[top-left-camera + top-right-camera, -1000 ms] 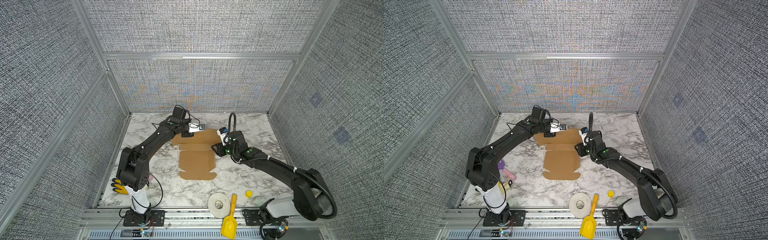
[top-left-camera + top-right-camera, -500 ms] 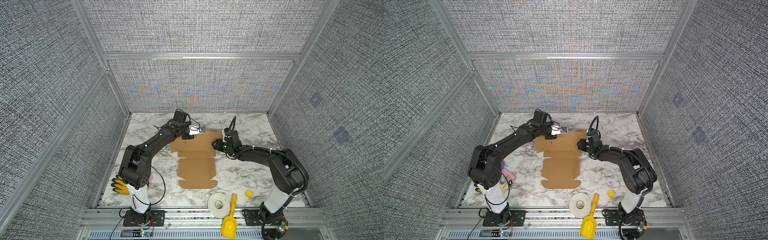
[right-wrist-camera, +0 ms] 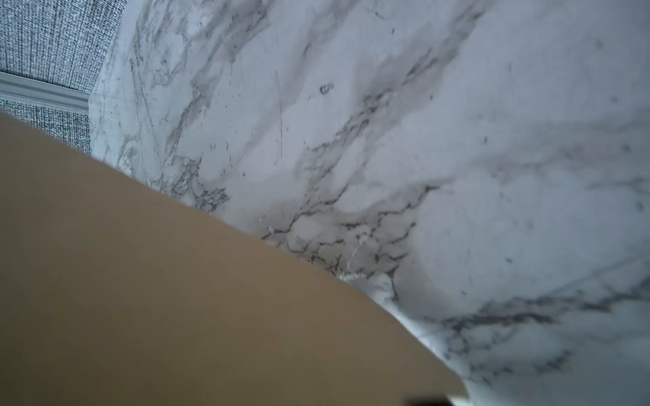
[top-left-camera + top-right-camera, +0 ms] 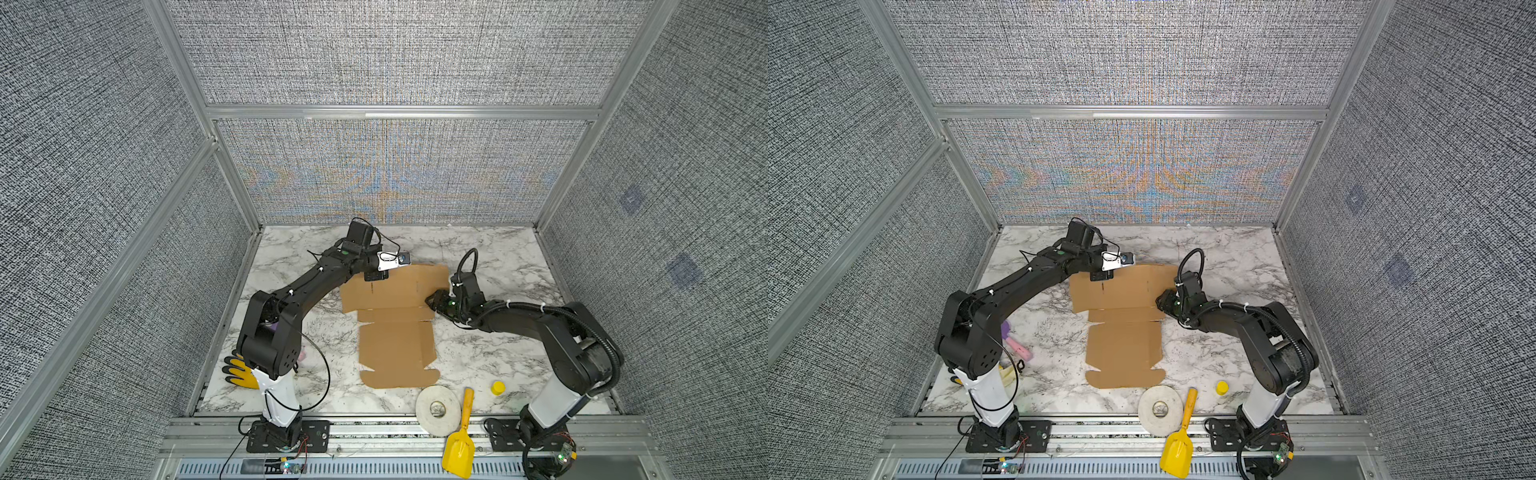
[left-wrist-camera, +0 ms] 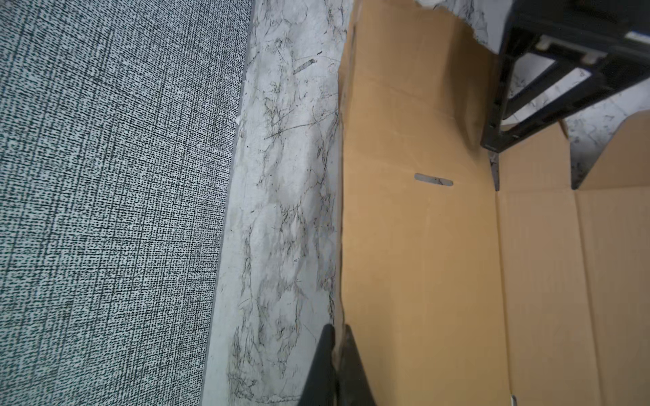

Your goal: Fold the paper box

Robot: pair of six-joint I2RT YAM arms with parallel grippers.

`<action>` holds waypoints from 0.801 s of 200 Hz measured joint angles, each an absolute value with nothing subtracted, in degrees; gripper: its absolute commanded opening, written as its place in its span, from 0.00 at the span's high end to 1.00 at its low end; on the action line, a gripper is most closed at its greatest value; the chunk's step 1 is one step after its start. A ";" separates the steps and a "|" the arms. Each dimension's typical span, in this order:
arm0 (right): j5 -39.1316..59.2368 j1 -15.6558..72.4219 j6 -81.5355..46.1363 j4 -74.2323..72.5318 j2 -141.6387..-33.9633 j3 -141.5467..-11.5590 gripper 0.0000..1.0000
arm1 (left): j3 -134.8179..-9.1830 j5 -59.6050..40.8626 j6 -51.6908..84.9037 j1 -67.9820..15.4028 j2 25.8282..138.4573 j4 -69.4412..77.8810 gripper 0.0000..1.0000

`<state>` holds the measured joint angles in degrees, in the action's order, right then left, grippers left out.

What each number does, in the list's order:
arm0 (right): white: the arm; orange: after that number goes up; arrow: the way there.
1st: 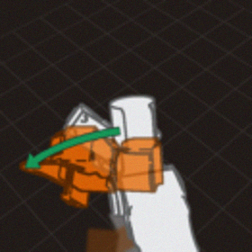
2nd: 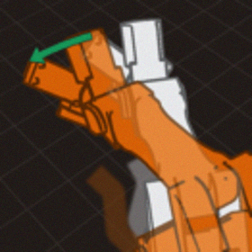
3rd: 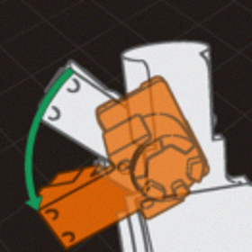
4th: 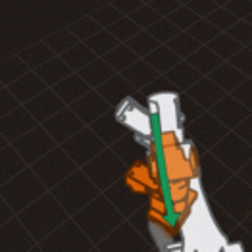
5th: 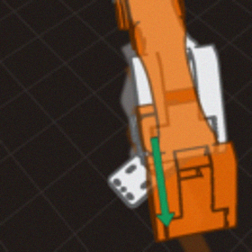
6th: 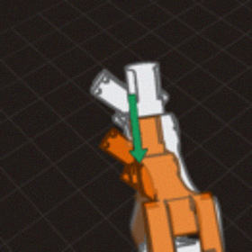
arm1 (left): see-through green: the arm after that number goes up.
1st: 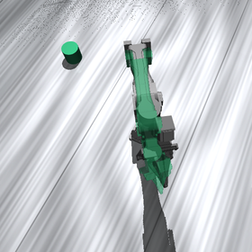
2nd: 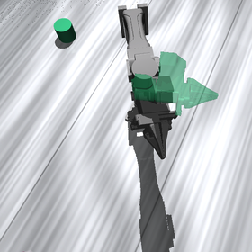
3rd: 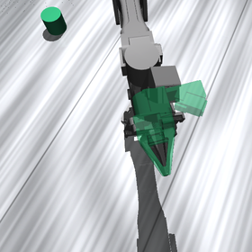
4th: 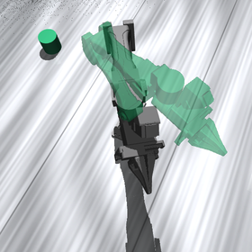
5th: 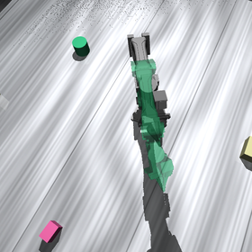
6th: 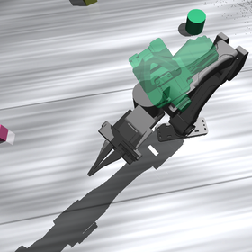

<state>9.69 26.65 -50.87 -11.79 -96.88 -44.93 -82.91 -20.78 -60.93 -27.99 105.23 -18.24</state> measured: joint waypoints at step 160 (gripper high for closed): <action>7.35 30.50 -52.58 -15.11 -94.02 -43.70 0.57 | -83.37 -19.11 -55.29 -28.47 105.23 -18.13 1.00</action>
